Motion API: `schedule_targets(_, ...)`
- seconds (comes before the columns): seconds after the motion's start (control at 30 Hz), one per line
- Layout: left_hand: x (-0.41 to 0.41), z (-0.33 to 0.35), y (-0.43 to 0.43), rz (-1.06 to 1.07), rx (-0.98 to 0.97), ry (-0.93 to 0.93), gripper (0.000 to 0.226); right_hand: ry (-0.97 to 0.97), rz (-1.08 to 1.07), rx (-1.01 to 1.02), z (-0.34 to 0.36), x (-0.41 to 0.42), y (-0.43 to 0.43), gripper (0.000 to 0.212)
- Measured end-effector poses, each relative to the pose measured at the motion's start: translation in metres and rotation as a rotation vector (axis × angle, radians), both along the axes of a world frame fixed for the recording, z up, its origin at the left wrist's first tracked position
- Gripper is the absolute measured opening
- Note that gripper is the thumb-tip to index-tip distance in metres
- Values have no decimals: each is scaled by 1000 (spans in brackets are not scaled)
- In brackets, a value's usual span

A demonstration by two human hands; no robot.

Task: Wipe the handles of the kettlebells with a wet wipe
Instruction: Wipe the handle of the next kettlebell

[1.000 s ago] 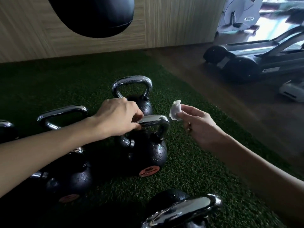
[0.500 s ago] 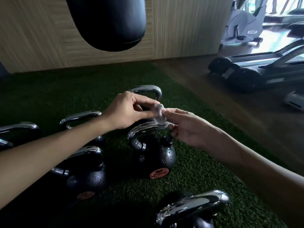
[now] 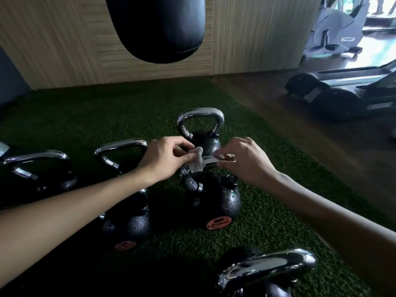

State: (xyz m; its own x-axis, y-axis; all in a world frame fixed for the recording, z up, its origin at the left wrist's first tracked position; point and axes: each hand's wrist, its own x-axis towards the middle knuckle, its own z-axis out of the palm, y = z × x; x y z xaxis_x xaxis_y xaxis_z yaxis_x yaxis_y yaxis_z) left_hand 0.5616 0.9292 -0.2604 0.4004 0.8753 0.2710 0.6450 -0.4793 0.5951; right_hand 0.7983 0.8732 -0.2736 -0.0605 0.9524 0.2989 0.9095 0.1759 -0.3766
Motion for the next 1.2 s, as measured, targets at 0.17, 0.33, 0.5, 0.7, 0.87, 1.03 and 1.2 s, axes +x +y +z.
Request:
schedule_targets(0.17,8,-6,2,-15,167,72,14,-77,5,40,2,0,0,35)
schedule_targets(0.33,1,-1,5,-115,44,171,36,-282,48,13,14,-5,1,44)
schedule_targets(0.5,-1,0,5,-195,17,150,48,-331,74,66,2,1,0,32)
schedule_targets(0.7,15,7,9,-266,-7,187,46,-206,64,52,-10,29,-4,43)
schedule_targets(0.87,21,4,8,-233,-40,182,34,-139,30,20,-15,61,-8,52)
schedule_targets(1.03,54,-10,-4,-283,183,58,39,-27,-62,0,-23,88,-23,48)
schedule_targets(1.2,71,-35,-1,-244,197,-88,37,6,-112,-13,-27,104,-31,46)
